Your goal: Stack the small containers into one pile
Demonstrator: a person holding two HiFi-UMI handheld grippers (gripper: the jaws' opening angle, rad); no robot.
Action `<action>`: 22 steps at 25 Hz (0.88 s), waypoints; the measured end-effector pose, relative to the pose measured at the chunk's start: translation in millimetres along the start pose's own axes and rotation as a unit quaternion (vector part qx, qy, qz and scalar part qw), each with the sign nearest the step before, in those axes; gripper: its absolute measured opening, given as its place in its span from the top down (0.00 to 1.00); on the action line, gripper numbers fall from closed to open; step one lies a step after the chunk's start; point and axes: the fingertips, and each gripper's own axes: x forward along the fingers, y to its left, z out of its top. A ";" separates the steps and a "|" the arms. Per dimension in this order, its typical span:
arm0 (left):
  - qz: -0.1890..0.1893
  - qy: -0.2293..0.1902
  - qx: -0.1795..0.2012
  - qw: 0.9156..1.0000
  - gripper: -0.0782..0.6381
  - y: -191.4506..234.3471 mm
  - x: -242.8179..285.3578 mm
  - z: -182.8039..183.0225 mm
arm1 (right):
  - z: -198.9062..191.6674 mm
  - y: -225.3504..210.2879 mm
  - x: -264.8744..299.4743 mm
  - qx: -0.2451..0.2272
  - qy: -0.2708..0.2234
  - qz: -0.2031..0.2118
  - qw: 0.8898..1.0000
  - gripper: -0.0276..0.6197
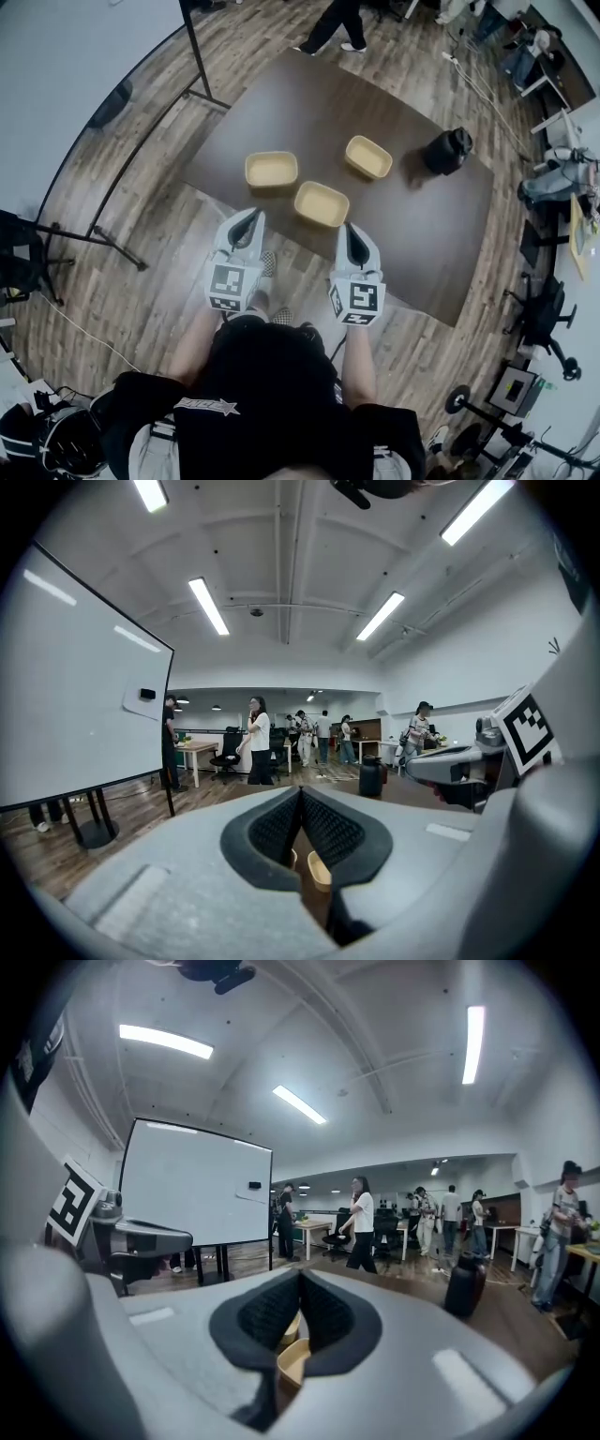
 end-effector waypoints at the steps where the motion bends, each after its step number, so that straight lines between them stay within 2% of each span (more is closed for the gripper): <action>1: 0.006 0.002 -0.002 1.000 0.88 9.0 5.7 -0.9 | 0.6 3.5 12.6 -0.003 0.003 0.008 1.000 0.95; 13: 0.043 0.030 -0.028 0.998 0.88 111.0 80.5 -21.5 | -3.2 25.9 164.2 -0.008 0.048 0.068 0.997 0.95; 22: 0.047 0.065 -0.047 0.996 0.88 155.5 114.1 -53.5 | -36.1 36.8 230.1 -0.011 0.111 0.088 0.990 0.95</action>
